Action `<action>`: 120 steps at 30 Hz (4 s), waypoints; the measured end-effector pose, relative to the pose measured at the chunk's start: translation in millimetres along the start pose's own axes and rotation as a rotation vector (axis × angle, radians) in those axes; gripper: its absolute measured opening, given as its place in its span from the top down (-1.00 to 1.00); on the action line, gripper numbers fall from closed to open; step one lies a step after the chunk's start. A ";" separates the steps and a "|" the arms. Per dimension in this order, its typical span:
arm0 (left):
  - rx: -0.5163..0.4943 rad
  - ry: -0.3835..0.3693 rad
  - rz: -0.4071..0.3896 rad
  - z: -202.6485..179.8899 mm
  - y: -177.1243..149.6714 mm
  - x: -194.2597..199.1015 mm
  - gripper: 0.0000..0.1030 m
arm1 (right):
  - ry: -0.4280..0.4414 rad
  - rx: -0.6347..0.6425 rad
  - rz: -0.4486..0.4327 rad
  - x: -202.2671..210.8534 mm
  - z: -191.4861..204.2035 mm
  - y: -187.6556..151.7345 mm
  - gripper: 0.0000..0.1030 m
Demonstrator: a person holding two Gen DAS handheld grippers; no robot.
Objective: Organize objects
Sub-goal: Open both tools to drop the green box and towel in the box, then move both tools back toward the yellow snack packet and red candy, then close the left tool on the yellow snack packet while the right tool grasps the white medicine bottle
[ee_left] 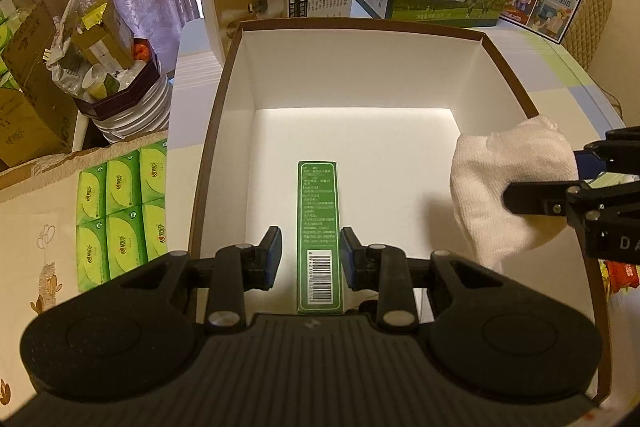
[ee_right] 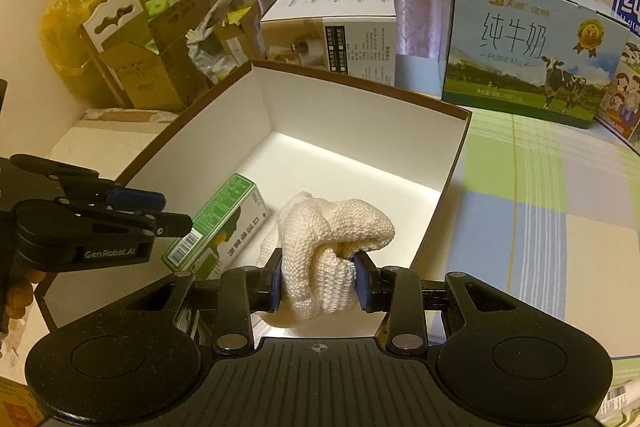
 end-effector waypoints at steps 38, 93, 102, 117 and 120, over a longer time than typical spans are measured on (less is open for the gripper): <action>0.045 0.000 -0.095 -15.7 -19.0 78.2 -0.36 | 0.072 -0.027 -0.101 77.4 11.5 -29.5 -0.27; 0.048 -0.122 -0.028 -266.2 -78.0 110.6 -0.45 | 0.053 -0.237 -0.042 212.9 -188.3 -177.7 -0.27; 0.059 -0.122 0.021 -300.5 -79.6 83.2 -0.46 | 0.019 -0.254 -0.017 216.4 -231.3 -188.0 -0.27; 0.242 -0.081 0.080 -316.6 -80.3 27.0 -0.60 | -0.078 -0.349 -0.002 212.5 -314.2 -202.9 -0.27; 0.273 -0.076 0.091 -316.3 -75.2 14.0 -0.60 | -0.098 -0.368 -0.002 212.5 -329.1 -204.7 -0.27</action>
Point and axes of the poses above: each gripper's, at about its wrist camera, not at the fingertips, and x roughly against the way its jaws point, z to its left, y to its top, the point moved 6 cm from there along -x, roughly the way its jaws point, and after that the axes turned 5 degrees about -x, right-handed, at the moved point
